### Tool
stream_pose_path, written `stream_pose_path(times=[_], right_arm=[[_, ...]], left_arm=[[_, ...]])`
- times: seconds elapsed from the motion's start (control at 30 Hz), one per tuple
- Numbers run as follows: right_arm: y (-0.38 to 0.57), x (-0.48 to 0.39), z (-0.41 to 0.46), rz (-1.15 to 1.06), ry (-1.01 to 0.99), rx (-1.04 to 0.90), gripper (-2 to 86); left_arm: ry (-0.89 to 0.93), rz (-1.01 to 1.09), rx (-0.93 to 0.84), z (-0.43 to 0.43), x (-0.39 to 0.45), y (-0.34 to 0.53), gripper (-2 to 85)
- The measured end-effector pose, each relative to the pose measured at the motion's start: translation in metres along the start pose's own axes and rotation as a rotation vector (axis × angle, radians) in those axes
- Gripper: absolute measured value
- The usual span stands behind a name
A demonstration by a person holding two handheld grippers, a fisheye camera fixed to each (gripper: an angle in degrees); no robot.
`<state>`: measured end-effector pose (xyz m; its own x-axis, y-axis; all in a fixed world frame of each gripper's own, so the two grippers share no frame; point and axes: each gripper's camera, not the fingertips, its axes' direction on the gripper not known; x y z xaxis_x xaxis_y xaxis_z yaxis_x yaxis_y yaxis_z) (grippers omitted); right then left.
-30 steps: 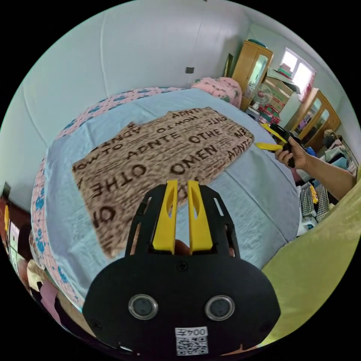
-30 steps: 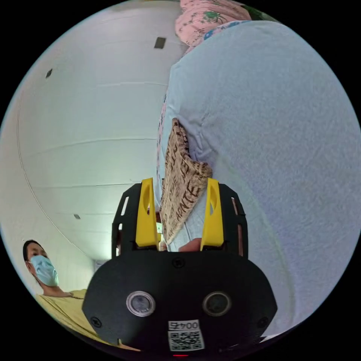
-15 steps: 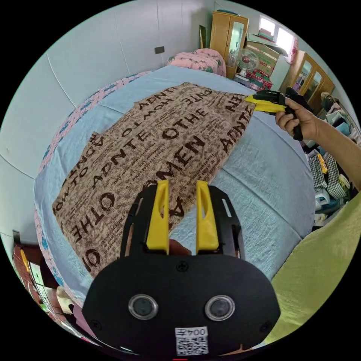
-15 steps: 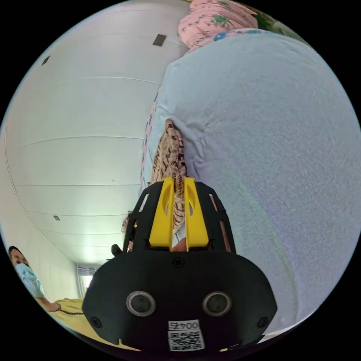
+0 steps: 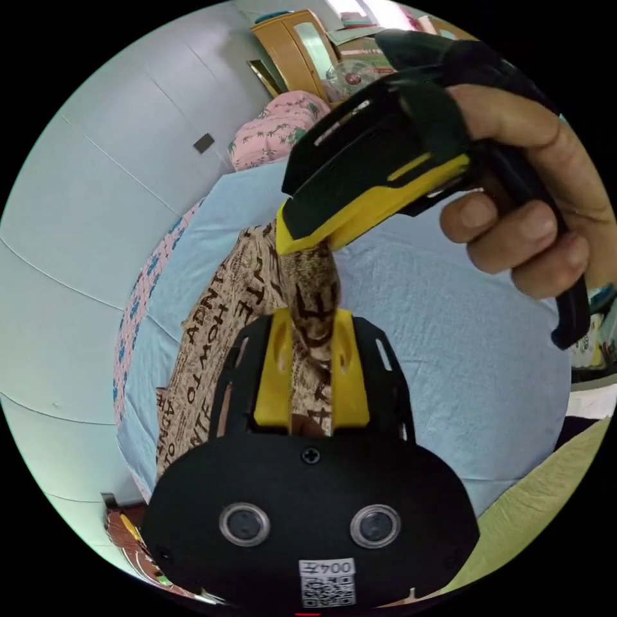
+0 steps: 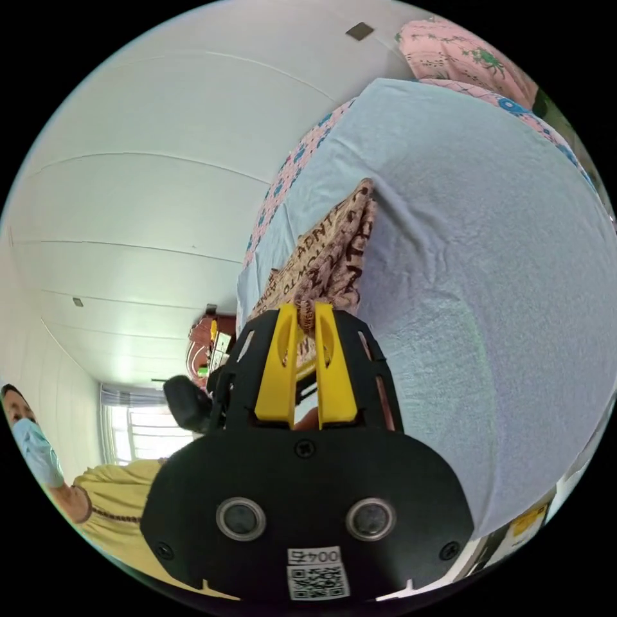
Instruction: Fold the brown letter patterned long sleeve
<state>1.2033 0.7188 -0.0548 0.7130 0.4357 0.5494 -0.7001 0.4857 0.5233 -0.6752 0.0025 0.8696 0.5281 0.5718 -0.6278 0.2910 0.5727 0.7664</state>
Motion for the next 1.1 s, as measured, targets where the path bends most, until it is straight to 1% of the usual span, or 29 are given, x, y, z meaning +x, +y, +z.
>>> stream_pose_path(times=[0.07,0.1,0.13,0.2,0.27,0.37,0.43,0.53,0.6,0.67,0.73,0.83,0.9,1.03,1.1], right_arm=[[-0.004,0.007,0.002,-0.045,-0.035,-0.024,9.4],[-0.009,0.015,0.000,-0.067,-0.055,-0.024,15.5],[-0.012,0.021,-0.001,-0.066,-0.074,-0.019,18.6],[-0.032,0.056,0.001,0.004,-0.196,-0.042,20.8],[-0.049,0.079,0.013,0.060,-0.191,-0.055,22.7],[-0.081,0.108,0.053,0.139,-0.198,-0.134,23.6],[-0.100,0.118,0.078,0.166,-0.187,-0.152,23.1],[-0.126,0.123,0.119,0.153,-0.085,-0.192,18.7],[-0.137,0.124,0.151,0.130,-0.007,-0.230,9.3],[-0.138,0.121,0.168,0.121,-0.021,-0.242,5.2],[-0.134,0.112,0.176,0.111,-0.041,-0.200,4.8],[-0.117,0.086,0.190,0.074,-0.036,-0.156,4.9],[-0.100,0.060,0.202,0.036,-0.022,-0.118,5.0],[-0.073,0.013,0.232,-0.036,0.010,-0.086,5.0],[-0.053,-0.019,0.260,-0.099,0.035,-0.086,5.0]], left_arm=[[0.012,-0.057,0.014,-0.002,-0.006,0.000,4.8],[0.040,-0.096,0.027,-0.007,-0.011,0.002,3.9],[0.049,-0.111,0.039,-0.010,-0.013,0.004,3.5],[0.051,-0.149,0.074,-0.021,-0.019,0.013,2.5],[0.043,-0.161,0.085,-0.028,-0.021,0.018,1.9],[0.047,-0.174,0.087,-0.037,-0.026,0.023,1.5],[0.043,-0.175,0.087,-0.042,-0.029,0.027,1.3],[0.053,-0.194,0.088,-0.052,-0.039,0.036,1.2],[0.041,-0.204,0.094,-0.065,-0.048,0.044,1.2],[0.043,-0.223,0.106,-0.078,-0.057,0.053,1.1],[0.045,-0.265,0.134,-0.095,-0.071,0.066,1.1],[0.074,-0.387,0.186,-0.130,-0.103,0.098,1.0],[0.119,-0.511,0.237,-0.159,-0.134,0.134,0.9],[0.177,-0.671,0.309,-0.202,-0.181,0.196,0.7],[0.203,-0.763,0.357,-0.229,-0.212,0.243,0.6]])
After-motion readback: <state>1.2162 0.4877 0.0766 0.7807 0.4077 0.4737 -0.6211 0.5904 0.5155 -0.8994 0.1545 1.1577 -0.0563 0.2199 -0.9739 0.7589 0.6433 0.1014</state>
